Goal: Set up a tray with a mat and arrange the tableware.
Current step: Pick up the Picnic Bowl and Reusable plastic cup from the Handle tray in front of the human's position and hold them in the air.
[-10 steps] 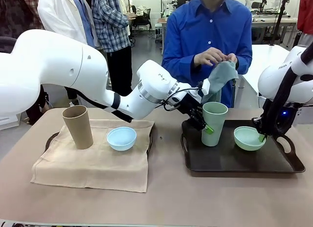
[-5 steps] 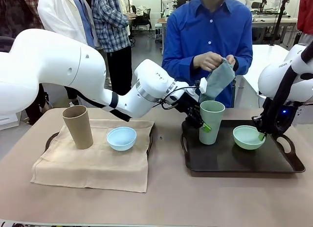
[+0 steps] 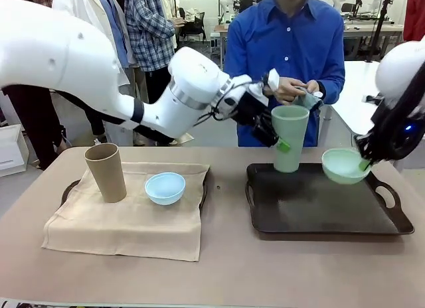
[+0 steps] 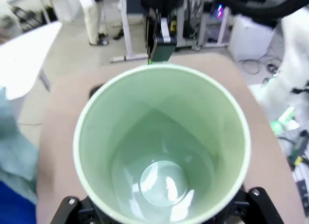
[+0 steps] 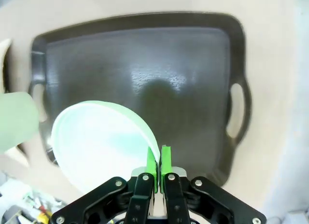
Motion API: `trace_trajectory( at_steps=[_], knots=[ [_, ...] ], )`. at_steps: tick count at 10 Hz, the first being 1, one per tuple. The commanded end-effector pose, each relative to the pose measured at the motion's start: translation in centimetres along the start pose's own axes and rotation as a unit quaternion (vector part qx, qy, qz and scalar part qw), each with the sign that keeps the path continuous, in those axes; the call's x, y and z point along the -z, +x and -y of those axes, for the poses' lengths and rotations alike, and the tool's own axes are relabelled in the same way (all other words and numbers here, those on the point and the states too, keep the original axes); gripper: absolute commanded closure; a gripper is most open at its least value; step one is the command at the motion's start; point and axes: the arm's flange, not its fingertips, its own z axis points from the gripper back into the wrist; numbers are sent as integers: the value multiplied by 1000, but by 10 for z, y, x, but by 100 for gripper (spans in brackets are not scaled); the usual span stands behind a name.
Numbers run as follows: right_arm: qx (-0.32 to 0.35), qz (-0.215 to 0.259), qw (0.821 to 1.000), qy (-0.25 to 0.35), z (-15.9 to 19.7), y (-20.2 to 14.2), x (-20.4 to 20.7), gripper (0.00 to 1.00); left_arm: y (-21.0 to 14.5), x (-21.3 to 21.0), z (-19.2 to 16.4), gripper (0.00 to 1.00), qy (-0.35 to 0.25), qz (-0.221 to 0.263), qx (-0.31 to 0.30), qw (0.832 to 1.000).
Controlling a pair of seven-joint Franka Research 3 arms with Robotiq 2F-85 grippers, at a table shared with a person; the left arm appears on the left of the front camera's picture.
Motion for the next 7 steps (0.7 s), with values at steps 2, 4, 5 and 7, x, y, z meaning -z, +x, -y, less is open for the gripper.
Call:
trace_trajectory(
  at_steps=[2, 4, 5, 7],
  knots=[
    [-11, 48, 999, 18, 3, -49, -71, 100, 28, -38, 47, 100, 5, 8, 8, 1000],
    [-13, 64, 998, 10, 0, -67, -100, 100, 41, -46, 61, 100, 12, 1, 5, 1000],
    [-13, 58, 998, 10, 0, -67, -100, 100, 41, -48, 63, 100, 16, 0, -2, 1000],
    [-13, 67, 997, 18, -2, -67, -115, 100, 50, -44, 53, 100, 15, -1, 14, 1000]
  ],
)
